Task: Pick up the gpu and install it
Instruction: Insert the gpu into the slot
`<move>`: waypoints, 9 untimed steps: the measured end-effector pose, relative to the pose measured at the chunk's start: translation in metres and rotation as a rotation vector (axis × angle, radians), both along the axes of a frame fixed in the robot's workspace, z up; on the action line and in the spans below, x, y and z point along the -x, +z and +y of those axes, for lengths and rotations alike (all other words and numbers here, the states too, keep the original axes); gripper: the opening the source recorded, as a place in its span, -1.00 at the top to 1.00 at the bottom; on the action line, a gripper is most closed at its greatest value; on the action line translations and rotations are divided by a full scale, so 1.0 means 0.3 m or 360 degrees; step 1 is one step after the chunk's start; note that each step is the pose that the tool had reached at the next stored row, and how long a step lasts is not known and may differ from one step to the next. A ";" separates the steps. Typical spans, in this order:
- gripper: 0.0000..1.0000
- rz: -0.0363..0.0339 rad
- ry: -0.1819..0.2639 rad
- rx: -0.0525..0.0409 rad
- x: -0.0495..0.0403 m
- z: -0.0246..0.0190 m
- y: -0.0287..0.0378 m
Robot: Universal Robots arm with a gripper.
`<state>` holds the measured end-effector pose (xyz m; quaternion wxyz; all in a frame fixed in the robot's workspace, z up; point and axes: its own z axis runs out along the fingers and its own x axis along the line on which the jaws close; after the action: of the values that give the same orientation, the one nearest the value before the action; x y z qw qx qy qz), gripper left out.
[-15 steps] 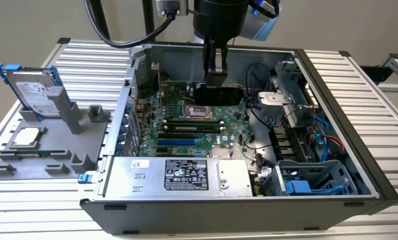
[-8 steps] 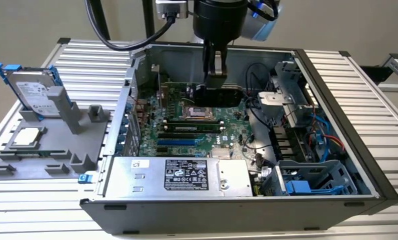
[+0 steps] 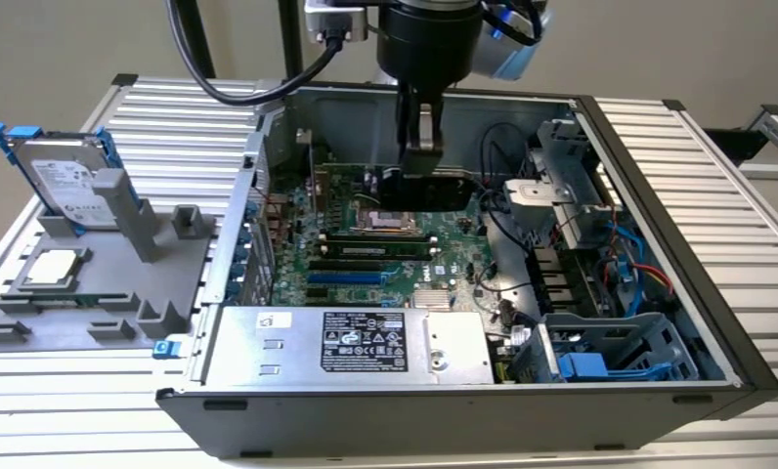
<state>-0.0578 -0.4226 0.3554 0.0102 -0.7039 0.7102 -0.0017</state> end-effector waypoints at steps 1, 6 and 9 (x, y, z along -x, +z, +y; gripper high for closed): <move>1.00 0.0000 0.0000 0.0000 0.000 0.000 -0.001; 1.00 0.0000 0.0000 0.0000 0.000 0.000 -0.009; 1.00 0.0000 0.0000 0.0000 0.000 0.000 -0.015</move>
<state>-0.0578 -0.4226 0.3509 0.0102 -0.7039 0.7102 -0.0017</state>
